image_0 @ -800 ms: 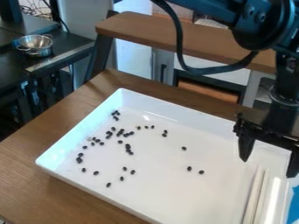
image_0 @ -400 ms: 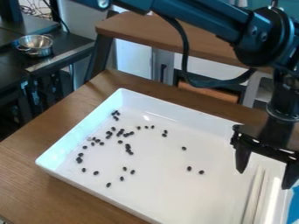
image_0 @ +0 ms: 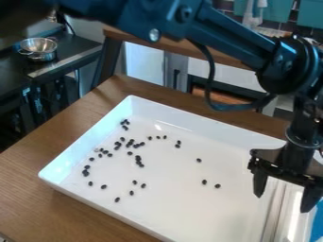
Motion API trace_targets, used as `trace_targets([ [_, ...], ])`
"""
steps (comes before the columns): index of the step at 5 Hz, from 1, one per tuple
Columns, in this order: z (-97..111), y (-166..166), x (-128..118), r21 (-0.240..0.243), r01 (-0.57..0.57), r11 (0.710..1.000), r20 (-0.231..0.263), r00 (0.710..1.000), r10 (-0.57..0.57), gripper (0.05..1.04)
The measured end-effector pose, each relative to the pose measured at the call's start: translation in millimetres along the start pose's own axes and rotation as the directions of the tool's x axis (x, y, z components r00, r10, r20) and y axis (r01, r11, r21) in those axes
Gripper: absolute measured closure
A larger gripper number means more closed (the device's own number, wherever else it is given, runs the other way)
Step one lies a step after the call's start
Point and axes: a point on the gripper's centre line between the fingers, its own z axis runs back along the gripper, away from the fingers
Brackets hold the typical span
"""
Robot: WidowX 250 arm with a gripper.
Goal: Sweep into pile
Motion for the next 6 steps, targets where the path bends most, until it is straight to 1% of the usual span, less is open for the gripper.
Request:
trace_targets([
  [1, -11.5, 1.1, 2.9, 0.019, -0.004, 1.0, 0.0, 1.0, 0.004, 0.083],
  [2, -16.5, 4.1, 3.5, 0.027, -0.002, 1.0, -0.004, 1.0, 0.002, 0.083],
  [3, -20.1, 13.6, 9.1, 0.029, -0.019, 0.999, -0.004, 1.0, 0.019, 0.133],
  [4, -25.7, 15.4, 10.5, 0.032, -0.033, 0.999, 0.0, 0.999, 0.033, 0.418],
  [5, -27.9, 25.3, 12.2, 0.04, -0.042, 0.998, -0.021, 0.999, 0.042, 0.703],
  [6, -30.2, 28.3, 12.6, 0.034, -0.045, 0.998, -0.021, 0.999, 0.045, 0.73],
])
